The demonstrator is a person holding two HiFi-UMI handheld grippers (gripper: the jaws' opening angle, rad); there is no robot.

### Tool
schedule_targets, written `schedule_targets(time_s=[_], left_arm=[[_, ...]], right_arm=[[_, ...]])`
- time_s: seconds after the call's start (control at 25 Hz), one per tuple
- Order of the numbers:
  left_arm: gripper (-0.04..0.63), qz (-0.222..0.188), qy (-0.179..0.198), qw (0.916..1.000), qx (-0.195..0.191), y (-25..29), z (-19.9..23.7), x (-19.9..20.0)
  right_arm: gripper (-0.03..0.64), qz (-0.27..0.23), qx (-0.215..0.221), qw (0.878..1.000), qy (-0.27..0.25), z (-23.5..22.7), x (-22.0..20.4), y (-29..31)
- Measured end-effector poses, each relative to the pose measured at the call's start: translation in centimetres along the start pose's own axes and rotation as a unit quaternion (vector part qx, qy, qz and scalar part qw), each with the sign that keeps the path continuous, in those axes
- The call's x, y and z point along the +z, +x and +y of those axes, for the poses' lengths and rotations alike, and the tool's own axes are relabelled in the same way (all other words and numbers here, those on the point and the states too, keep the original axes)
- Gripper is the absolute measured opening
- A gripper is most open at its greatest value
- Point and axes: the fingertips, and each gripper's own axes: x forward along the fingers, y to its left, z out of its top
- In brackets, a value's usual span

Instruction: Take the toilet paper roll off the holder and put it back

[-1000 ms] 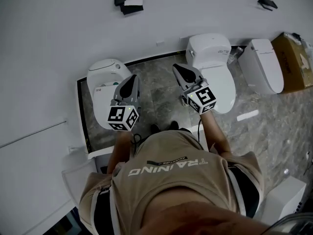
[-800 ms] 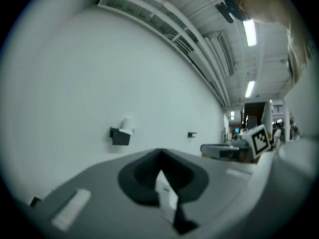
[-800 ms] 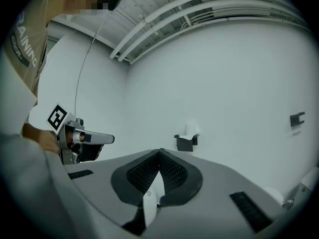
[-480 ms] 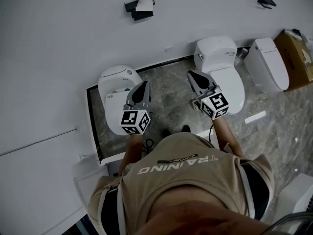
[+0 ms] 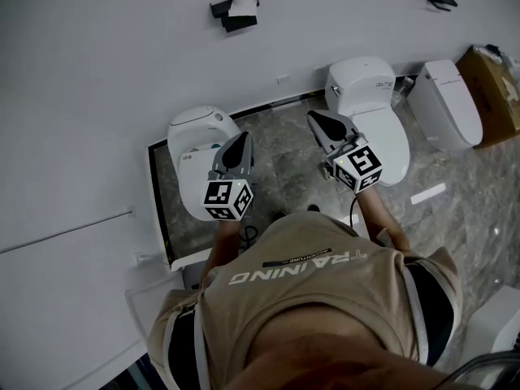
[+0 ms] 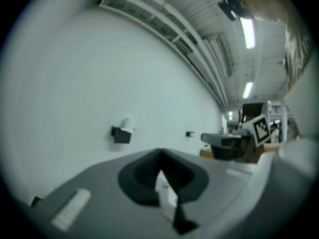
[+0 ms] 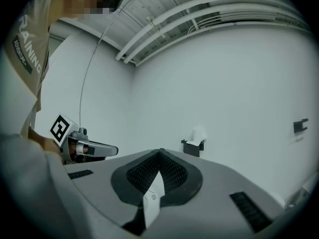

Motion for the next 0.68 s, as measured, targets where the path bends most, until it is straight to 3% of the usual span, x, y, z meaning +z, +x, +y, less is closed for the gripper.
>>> schedule_targets(time_s=[0.68], left_arm=[[0.000, -0.013, 0.014, 0.9989, -0.043, 1.1, -2.7, 1.9]], right_arm=[[0.014, -0.026, 0.004, 1.000, -0.015, -0.5, 3.6, 0.4]])
